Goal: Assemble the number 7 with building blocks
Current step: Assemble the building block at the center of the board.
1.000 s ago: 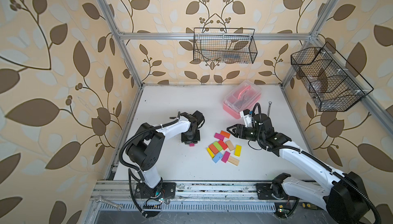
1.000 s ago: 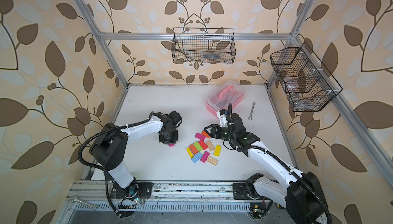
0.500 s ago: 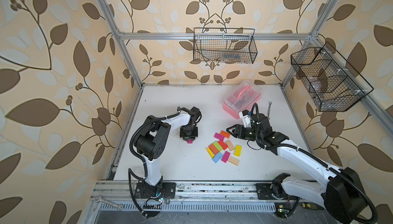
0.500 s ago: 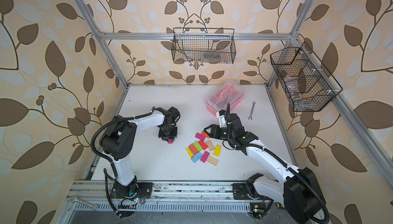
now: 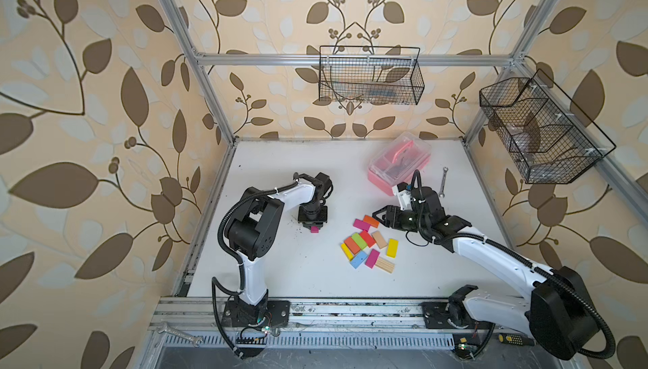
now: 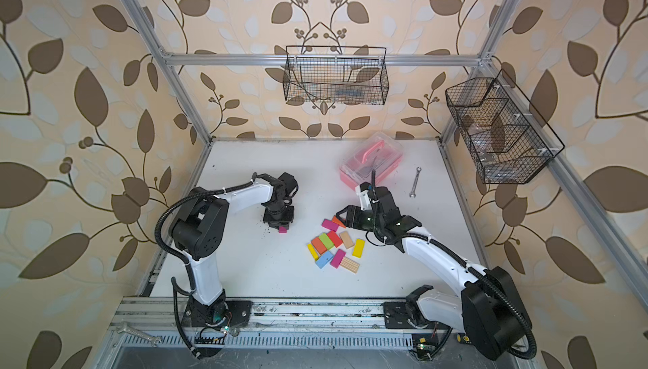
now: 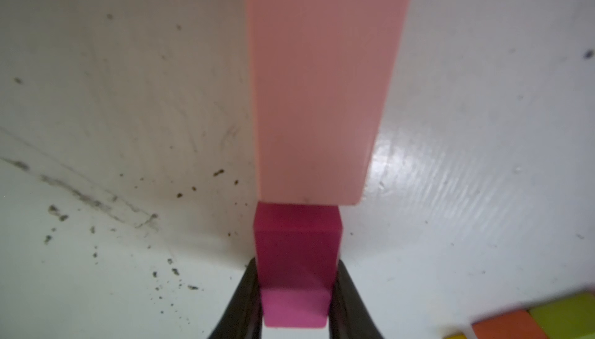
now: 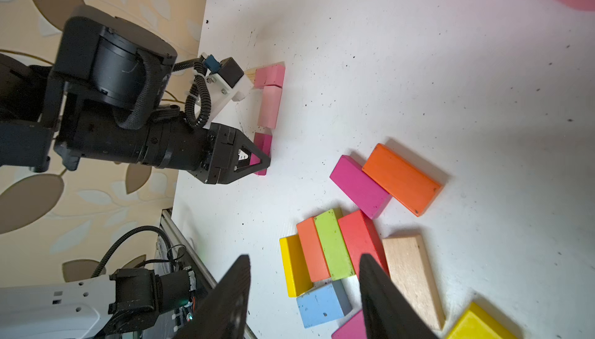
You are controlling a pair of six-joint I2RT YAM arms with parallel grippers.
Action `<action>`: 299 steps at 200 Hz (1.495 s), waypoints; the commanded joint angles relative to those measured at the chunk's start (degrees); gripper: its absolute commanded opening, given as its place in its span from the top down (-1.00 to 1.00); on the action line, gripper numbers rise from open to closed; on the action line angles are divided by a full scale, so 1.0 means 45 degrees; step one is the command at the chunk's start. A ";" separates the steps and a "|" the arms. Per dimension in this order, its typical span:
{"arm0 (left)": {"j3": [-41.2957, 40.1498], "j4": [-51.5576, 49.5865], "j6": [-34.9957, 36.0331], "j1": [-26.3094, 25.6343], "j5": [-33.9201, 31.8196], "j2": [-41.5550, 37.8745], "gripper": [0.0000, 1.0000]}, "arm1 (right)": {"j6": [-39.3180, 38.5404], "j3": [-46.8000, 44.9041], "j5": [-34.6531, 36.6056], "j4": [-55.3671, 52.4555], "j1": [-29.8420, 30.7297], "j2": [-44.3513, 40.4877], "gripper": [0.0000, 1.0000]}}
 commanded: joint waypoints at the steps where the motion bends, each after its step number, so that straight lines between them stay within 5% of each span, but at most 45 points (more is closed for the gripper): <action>1: 0.0183 -0.0179 0.0348 0.0160 0.0272 0.0361 0.60 | 0.0089 0.0393 0.0187 0.0156 0.0097 0.0152 -0.11; 213: 0.0747 -0.0563 0.0857 0.0357 0.0263 0.0869 0.60 | 0.0230 0.0587 0.0365 0.0438 0.0513 0.0721 -0.11; 257: 0.0710 -0.0548 0.0857 0.0349 0.0308 0.0865 0.24 | 0.0254 0.0529 0.0454 0.0449 0.0574 0.0740 -0.15; 299: 0.0759 -0.0556 0.0819 0.0347 0.0406 0.0869 0.14 | 0.0262 0.0492 0.0514 0.0439 0.0610 0.0702 -0.16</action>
